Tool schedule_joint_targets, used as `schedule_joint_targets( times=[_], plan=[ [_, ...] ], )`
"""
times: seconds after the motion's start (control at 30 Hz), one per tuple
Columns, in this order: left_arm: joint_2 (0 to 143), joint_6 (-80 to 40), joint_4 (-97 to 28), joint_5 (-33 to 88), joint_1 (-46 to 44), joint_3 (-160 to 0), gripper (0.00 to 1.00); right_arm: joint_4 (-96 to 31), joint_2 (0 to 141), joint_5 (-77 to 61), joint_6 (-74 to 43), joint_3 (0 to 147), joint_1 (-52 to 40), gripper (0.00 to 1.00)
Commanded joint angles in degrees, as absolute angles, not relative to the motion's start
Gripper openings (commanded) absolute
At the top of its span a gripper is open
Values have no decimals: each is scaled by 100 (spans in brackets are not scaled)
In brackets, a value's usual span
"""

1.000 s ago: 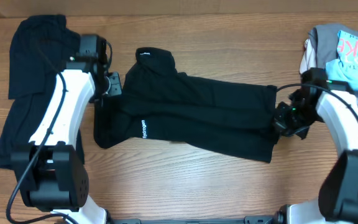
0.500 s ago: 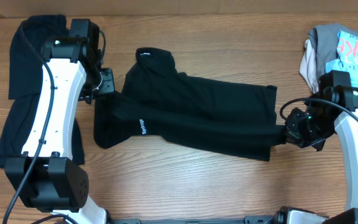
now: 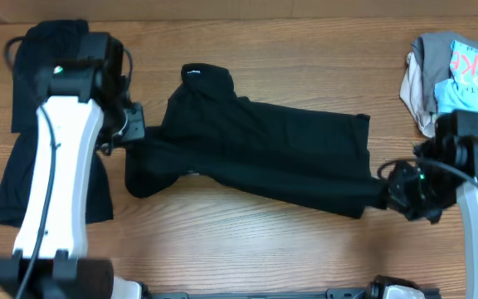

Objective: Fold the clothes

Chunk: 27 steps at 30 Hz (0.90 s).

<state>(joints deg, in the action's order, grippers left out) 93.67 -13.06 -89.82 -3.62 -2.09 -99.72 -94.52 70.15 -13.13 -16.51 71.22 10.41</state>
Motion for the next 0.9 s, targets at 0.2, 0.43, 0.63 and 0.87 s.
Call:
schedule_joint_targets(
  times=[0.2, 0.43, 0.63, 0.87],
  plan=[
    [8720, -1229, -9640, -292, -154, -10095, 4, -9706, 5782, -1308, -2010, 7282, 1057, 4],
    [8497, -1245, -9312, -16, -154, -9690, 4, -9706, 5771, -1291, -2084, 7150, 1057, 4],
    [8497, -1245, -8374, 311, -154, -8442, 4, -9671, 6211, -1251, -1953, 6836, 1057, 4],
    [8501, -1302, -6954, 473, -152, -7323, 4, -9198, 6803, -1245, -1957, 6820, 910, 4]
  ],
)
